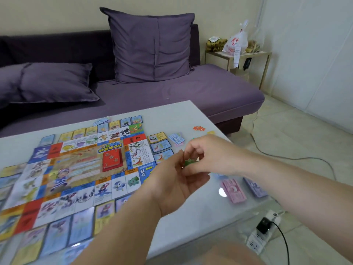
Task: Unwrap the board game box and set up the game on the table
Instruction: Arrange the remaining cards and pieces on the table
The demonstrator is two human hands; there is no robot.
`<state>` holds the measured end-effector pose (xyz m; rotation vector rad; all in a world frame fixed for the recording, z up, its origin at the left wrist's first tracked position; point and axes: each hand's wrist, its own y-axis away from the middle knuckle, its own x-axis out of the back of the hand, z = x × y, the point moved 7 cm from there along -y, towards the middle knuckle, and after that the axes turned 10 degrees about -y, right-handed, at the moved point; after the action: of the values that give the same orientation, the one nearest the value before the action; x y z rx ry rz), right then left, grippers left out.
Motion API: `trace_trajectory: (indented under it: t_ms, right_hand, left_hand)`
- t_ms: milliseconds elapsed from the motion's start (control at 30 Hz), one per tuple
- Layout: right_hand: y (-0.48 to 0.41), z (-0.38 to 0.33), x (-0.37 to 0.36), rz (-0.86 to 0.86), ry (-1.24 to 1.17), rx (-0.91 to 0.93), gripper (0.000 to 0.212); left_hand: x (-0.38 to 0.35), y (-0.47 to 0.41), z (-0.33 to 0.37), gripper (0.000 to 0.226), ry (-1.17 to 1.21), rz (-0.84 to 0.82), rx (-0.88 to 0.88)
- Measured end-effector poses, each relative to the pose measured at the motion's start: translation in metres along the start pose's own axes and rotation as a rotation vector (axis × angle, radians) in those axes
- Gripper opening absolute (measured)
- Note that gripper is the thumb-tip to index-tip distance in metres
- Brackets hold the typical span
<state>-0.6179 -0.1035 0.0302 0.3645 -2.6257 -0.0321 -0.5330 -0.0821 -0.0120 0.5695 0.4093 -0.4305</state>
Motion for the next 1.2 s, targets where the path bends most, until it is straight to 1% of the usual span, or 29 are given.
trace_trajectory:
  t_ms: [100,267,333,400,500,533,633,767,867,967,1033,1100,1200]
  right_hand:
    - [0.013,-0.026,-0.044,-0.103,0.095,0.087,0.022]
    - [0.020,-0.055,-0.102,-0.109,0.202,0.212,0.025]
    - [0.019,-0.064,-0.124,-0.115,0.136,0.237,0.026]
    - [0.017,-0.069,-0.143,-0.115,0.024,0.237,0.020]
    - [0.011,-0.066,-0.167,-0.091,-0.059,0.225,0.005]
    - [0.009,-0.064,-0.174,-0.088,-0.072,0.215,0.004]
    - [0.006,-0.062,-0.198,-0.119,-0.075,0.193,0.006]
    - [0.002,-0.065,-0.218,-0.151,-0.077,0.179,0.009]
    - [-0.003,-0.062,-0.226,-0.143,-0.122,0.115,0.008]
    - [-0.006,-0.057,-0.233,-0.182,-0.202,0.033,0.007]
    - [-0.008,-0.054,-0.237,-0.206,-0.268,-0.005,0.008]
    - [-0.011,-0.051,-0.239,-0.196,-0.279,-0.023,0.009]
    - [-0.017,-0.054,-0.232,-0.107,-0.365,-0.028,0.012]
  left_hand:
    - [0.018,0.039,-0.007,0.039,0.117,-0.013,-0.003]
    - [0.068,0.090,-0.016,0.036,0.239,0.086,-0.009]
    - [0.090,0.108,-0.017,0.038,0.308,0.136,-0.011]
    - [0.111,0.125,-0.017,0.036,0.348,0.178,-0.020]
    - [0.140,0.147,-0.017,0.033,0.317,0.232,-0.038]
    - [0.147,0.153,-0.017,0.032,0.310,0.234,-0.043]
    - [0.168,0.164,-0.018,0.032,0.240,0.227,-0.087]
    - [0.182,0.170,-0.017,0.028,0.064,0.261,-0.119]
    - [0.192,0.172,-0.014,0.026,-0.053,0.308,-0.139]
    - [0.202,0.174,-0.010,0.021,-0.155,0.357,-0.166]
    - [0.208,0.174,-0.008,0.019,-0.186,0.384,-0.171]
    - [0.211,0.173,-0.009,0.019,-0.183,0.396,-0.162]
    - [0.213,0.172,-0.008,0.020,-0.130,0.423,-0.182]
